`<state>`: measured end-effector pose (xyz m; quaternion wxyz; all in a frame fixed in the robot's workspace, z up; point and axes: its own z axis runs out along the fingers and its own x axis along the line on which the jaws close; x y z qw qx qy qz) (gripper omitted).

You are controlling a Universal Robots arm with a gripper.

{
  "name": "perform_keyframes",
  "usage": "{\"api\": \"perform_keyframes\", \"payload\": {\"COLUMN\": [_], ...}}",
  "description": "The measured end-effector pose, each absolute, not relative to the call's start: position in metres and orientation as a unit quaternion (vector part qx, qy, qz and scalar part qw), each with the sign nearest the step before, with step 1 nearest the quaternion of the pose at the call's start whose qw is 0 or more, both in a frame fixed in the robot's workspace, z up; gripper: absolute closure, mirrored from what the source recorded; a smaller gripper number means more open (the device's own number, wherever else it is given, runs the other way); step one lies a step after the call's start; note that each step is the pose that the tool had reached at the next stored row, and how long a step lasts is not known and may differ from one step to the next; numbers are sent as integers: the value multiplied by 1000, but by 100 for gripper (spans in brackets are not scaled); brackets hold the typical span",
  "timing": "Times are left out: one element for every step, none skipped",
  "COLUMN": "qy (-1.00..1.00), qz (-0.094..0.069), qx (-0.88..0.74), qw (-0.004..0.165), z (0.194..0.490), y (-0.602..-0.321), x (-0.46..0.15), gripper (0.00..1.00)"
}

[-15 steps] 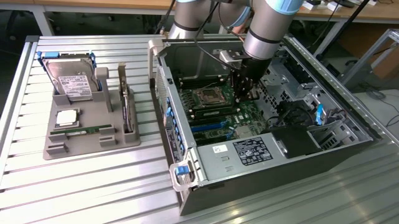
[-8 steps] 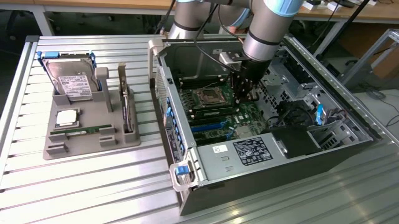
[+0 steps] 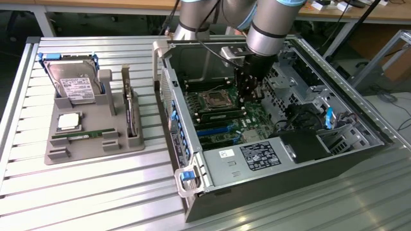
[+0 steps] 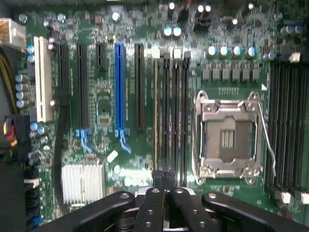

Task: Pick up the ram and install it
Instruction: 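Press down the ram until it locks into place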

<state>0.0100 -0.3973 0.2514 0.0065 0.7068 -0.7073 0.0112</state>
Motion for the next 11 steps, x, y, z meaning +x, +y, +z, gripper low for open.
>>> {"api": "perform_keyframes", "payload": {"qy": [-707,-707,-707,-707,-707,-707,-707,-707,-707,-707,-707], "qz": [14,16,17,17,19,19,19,19,20,20,20], "qx": [707,707,707,707,707,707,707,707,707,707,707], "qw": [4,2,1,0,-1,-2,-2,-2,-2,-2,-2], "z": [251,252,251,251,251,250,249,247,246,245,243], "y": [-397,-397,-397,-397,-397,-398,-399,-400,-400,-400,-401], "x": [-7,-18,-26,-30,-42,-50,-56,-67,-78,-81,-82], "gripper": [90,90,90,90,90,90,90,90,90,90,90]}}
